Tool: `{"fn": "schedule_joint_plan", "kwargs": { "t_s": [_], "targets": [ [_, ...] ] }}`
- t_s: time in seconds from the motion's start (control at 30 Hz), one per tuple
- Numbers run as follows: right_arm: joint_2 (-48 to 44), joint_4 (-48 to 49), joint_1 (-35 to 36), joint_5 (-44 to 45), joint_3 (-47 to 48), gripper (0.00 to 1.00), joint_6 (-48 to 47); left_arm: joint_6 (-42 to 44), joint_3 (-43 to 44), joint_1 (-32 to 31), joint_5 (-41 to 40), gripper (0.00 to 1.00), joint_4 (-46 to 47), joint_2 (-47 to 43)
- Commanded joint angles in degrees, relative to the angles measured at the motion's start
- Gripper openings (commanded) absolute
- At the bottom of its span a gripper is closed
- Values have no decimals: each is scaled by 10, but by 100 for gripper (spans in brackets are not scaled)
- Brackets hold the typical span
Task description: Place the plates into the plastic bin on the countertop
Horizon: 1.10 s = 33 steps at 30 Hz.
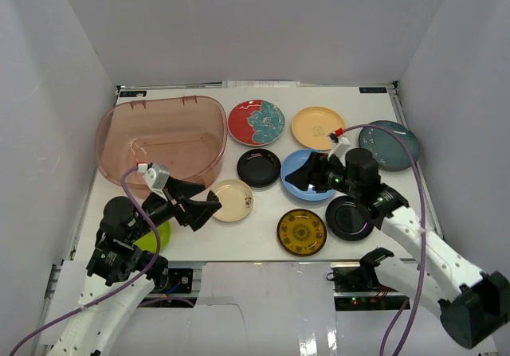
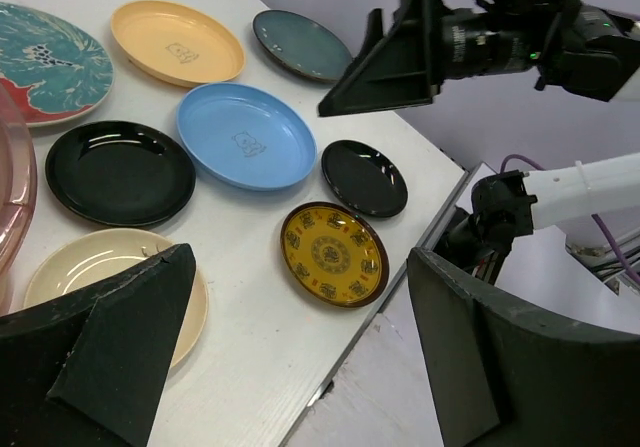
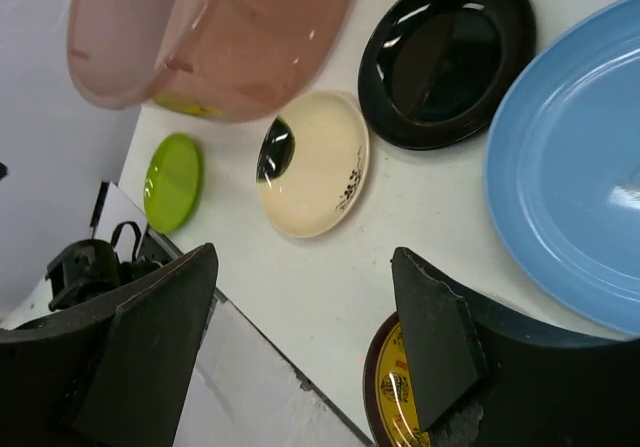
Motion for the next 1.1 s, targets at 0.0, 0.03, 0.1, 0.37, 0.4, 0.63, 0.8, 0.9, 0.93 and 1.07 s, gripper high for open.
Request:
{"fn": "schedule_joint_plan", "kwargs": {
  "t_s": [0.0, 0.03, 0.1, 0.37, 0.4, 0.63, 0.8, 0.9, 0.93, 1.07],
  "targets": [
    [74, 103, 50, 109, 45, 77, -4, 5, -1, 1, 19, 98, 10, -8],
    [92, 119, 54, 112, 49, 77, 0, 5, -1, 1, 18, 98, 10, -10],
    [144, 156, 56, 121, 60, 77, 7, 4, -3, 3, 16, 98, 9, -10],
    [309, 185, 59, 227, 161, 61, 0, -2, -7, 7, 7, 98, 9, -21],
    [322, 187, 59, 237, 169, 60, 1, -4, -7, 7, 3, 98, 9, -21],
    [467, 177, 56, 320, 253, 55, 33, -12, -9, 7, -10, 98, 9, -19],
    [526, 166, 51, 362, 282, 59, 96, -16, -10, 7, -21, 98, 7, -21],
    [565, 183, 37, 341, 292, 60, 141, -17, -10, 7, -24, 98, 7, -18],
    [586, 184, 33, 338, 296, 60, 170, -17, -10, 7, -24, 98, 6, -16],
    [627, 219, 22, 325, 303, 60, 223, -17, -10, 6, -24, 98, 6, -12]
  ]
}}
